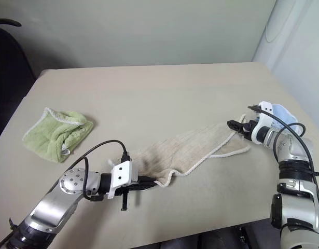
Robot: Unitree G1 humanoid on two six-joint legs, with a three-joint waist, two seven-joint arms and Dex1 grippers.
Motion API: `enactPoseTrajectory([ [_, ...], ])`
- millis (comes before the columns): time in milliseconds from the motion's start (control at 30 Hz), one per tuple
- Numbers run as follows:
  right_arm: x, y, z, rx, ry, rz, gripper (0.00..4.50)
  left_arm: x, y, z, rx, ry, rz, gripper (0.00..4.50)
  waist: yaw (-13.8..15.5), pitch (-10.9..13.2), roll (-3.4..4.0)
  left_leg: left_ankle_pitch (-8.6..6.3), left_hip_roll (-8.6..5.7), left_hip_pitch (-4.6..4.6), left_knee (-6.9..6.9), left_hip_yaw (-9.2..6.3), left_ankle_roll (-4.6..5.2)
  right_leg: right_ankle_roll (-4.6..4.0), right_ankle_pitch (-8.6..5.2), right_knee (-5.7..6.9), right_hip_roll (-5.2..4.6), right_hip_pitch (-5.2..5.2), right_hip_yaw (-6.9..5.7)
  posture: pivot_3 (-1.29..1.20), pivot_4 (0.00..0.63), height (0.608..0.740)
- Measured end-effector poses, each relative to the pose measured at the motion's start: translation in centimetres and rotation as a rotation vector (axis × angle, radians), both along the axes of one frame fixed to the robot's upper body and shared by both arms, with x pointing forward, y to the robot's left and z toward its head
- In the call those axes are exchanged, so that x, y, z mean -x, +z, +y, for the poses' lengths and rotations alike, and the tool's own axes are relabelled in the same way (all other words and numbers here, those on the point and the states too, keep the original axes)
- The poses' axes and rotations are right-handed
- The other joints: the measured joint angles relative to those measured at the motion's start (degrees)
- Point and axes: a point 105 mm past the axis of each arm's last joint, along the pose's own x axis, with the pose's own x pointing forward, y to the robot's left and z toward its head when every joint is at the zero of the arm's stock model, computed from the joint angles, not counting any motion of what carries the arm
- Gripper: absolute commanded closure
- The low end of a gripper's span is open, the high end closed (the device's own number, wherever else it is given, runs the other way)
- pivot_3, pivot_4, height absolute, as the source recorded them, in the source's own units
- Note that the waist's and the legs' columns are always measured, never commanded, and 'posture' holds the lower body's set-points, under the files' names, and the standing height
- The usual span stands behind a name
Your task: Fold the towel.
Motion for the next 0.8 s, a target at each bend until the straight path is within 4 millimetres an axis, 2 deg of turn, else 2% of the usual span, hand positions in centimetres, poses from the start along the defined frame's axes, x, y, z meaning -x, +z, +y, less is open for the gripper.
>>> enactPoseTrajectory([
  [233, -2.6, 0.4, -0.5, -0.030, -0.107, -0.003, 0.00, 0.3, 0.0, 0.3, 0.007, 0.027, -0.002, 4.45, 0.0, 0.0, 0.02, -0.06, 0.05, -0.01, 0.00, 0.13, -0.01, -0.04, -0.02, 0.46, -0.02, -0.29, 0.06, 0.00, 0.150, 0.740],
  [400, -3.1, 0.2, -1.0, 0.013, -0.130, -0.009, 0.00, 0.6, 0.3, 0.9, 0.001, 0.057, -0.016, 4.45, 0.0, 0.0, 0.03, -0.08, 0.08, -0.01, -0.01, 0.21, -0.01, -0.09, -0.05, 0.56, -0.03, -0.37, 0.06, 0.00, 0.150, 0.740],
  [533, -2.4, 1.3, -2.1, 0.281, -0.011, -0.118, 0.00, 0.8, 0.5, 1.2, -0.001, 0.084, -0.024, 4.45, 0.2, 0.0, 0.04, -0.13, 0.06, -0.09, 0.02, 0.22, 0.04, -0.14, -0.08, 0.59, -0.08, -0.37, 0.00, 0.00, 0.150, 0.740],
  [700, -0.6, 2.9, -1.9, 0.635, 0.249, -0.350, 0.00, 0.9, 0.3, 1.4, -0.004, 0.093, -0.016, 4.45, -0.2, 0.0, 0.05, -0.17, 0.11, -0.06, 0.05, 0.37, 0.05, -0.13, -0.07, 0.59, -0.08, -0.36, 0.04, 0.00, 0.150, 0.740],
  [800, -0.1, 4.2, -1.9, 0.778, 0.346, -0.446, 0.00, 0.8, 0.4, 1.4, -0.004, 0.091, -0.020, 4.45, -0.4, 0.0, 0.05, -0.26, 0.16, 0.01, 0.06, 0.43, 0.21, -0.12, -0.07, 0.61, -0.09, -0.35, 0.08, 0.00, 0.150, 0.740],
])
